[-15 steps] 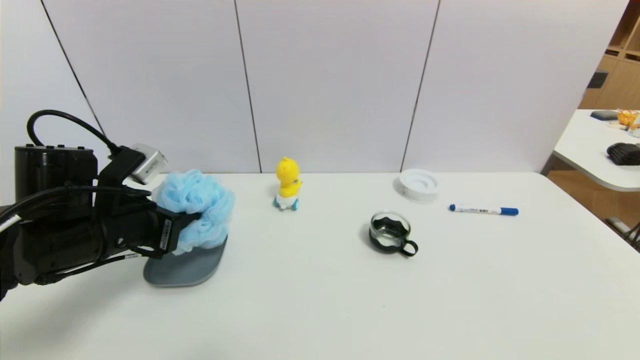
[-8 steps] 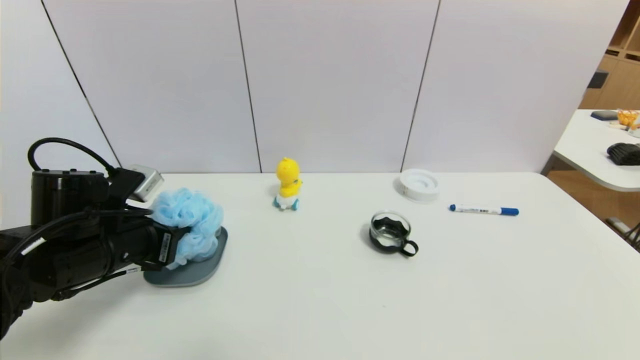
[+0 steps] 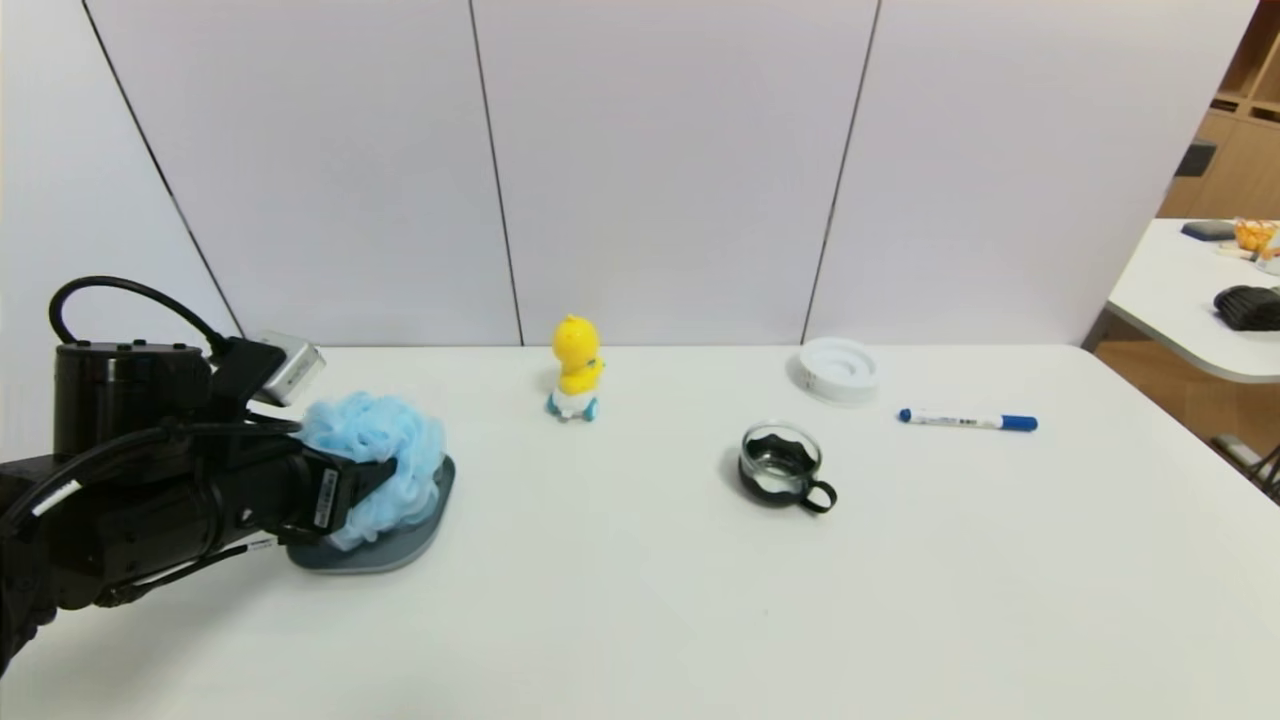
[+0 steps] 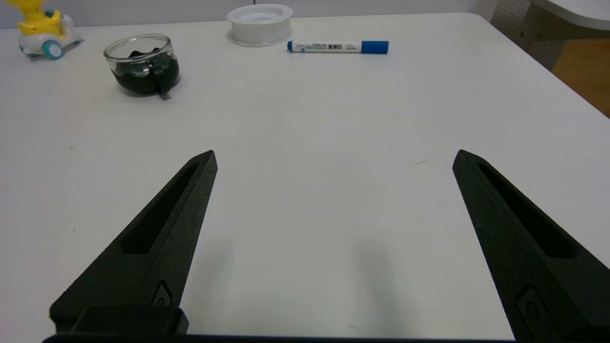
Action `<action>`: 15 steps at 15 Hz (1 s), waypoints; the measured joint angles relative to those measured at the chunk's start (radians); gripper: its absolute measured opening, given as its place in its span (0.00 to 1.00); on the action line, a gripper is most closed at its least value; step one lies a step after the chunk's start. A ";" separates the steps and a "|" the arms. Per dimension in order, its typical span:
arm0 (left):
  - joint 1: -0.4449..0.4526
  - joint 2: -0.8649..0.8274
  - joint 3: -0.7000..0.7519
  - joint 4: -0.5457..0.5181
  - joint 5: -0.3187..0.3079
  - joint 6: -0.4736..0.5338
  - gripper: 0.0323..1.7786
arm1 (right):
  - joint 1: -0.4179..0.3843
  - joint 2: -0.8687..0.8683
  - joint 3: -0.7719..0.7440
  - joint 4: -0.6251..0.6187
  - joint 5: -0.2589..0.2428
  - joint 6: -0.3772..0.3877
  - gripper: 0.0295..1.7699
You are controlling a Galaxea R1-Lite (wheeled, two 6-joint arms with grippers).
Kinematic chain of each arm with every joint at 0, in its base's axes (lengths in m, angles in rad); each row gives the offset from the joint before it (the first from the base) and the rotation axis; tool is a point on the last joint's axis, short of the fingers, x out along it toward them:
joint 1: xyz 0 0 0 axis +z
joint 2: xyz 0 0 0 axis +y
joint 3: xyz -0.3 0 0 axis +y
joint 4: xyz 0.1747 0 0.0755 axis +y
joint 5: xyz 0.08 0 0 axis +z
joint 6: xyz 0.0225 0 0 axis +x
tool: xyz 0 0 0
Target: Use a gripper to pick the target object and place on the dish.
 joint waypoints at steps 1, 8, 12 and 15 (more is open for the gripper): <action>-0.001 -0.017 0.000 0.001 0.000 0.000 0.73 | 0.000 0.000 0.000 0.000 0.000 0.000 0.97; -0.003 -0.327 0.064 0.027 -0.005 0.013 0.86 | 0.000 0.000 0.000 0.000 0.000 0.000 0.97; 0.029 -0.597 0.141 0.050 -0.019 0.027 0.90 | 0.000 0.000 0.000 0.000 0.000 0.000 0.97; 0.068 -0.813 0.221 0.075 -0.060 0.067 0.92 | 0.000 0.000 0.000 0.000 0.000 0.000 0.97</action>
